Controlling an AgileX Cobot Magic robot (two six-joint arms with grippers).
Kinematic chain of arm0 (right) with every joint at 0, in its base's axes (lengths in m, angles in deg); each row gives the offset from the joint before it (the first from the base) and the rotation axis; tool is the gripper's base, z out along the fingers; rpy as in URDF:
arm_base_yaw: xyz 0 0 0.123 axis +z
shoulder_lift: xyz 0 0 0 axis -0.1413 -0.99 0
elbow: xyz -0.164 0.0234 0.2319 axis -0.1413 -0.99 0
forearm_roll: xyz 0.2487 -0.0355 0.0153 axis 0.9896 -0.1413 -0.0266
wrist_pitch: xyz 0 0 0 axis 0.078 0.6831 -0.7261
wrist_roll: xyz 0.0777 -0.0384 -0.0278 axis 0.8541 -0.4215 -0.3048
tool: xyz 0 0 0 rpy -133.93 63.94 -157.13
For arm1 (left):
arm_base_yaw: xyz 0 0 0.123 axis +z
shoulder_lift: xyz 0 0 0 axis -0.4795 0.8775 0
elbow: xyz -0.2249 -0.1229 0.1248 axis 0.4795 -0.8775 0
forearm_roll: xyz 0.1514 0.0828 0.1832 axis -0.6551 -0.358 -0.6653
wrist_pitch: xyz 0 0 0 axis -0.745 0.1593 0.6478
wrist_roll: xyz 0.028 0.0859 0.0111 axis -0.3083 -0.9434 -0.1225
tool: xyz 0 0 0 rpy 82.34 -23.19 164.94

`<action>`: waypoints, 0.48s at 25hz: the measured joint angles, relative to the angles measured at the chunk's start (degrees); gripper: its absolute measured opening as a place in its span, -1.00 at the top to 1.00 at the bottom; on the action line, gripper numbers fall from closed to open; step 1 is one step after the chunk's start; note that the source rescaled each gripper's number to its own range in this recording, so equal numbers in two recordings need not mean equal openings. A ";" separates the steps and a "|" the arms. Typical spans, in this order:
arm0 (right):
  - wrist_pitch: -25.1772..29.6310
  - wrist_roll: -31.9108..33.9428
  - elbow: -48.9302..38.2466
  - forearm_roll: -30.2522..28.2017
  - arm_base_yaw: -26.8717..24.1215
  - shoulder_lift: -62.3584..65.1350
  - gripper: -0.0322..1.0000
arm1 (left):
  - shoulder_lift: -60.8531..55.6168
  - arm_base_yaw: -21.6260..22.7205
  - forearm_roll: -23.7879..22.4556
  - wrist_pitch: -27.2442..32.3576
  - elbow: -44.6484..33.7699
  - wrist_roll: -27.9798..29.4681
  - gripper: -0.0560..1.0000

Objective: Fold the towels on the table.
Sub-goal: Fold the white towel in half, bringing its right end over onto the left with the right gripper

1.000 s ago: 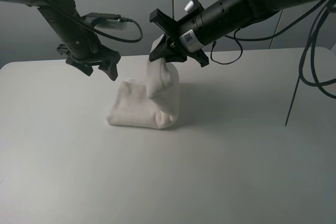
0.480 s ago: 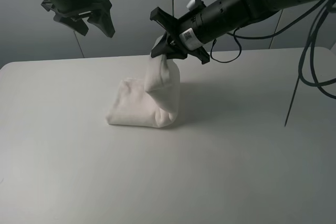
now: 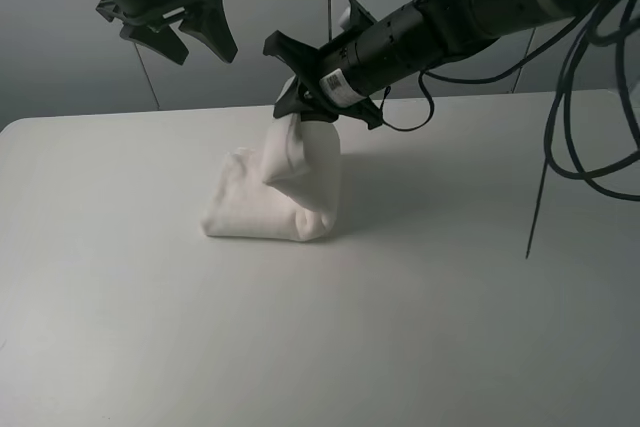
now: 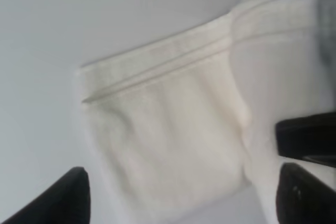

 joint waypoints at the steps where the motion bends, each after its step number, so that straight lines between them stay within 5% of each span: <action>1: -0.50 -0.12 0.00 0.16 0.26 -0.74 0.93 | 0.00 0.00 0.09 0.09 0.00 -0.11 -0.92; 9: -2.58 -8.90 0.00 9.43 0.96 -5.67 0.90 | 0.00 0.00 1.36 0.69 0.00 -1.22 -0.92; 12: -2.69 -15.87 0.00 15.68 0.96 -6.05 0.41 | 0.00 0.00 1.45 0.93 0.00 -1.43 -0.92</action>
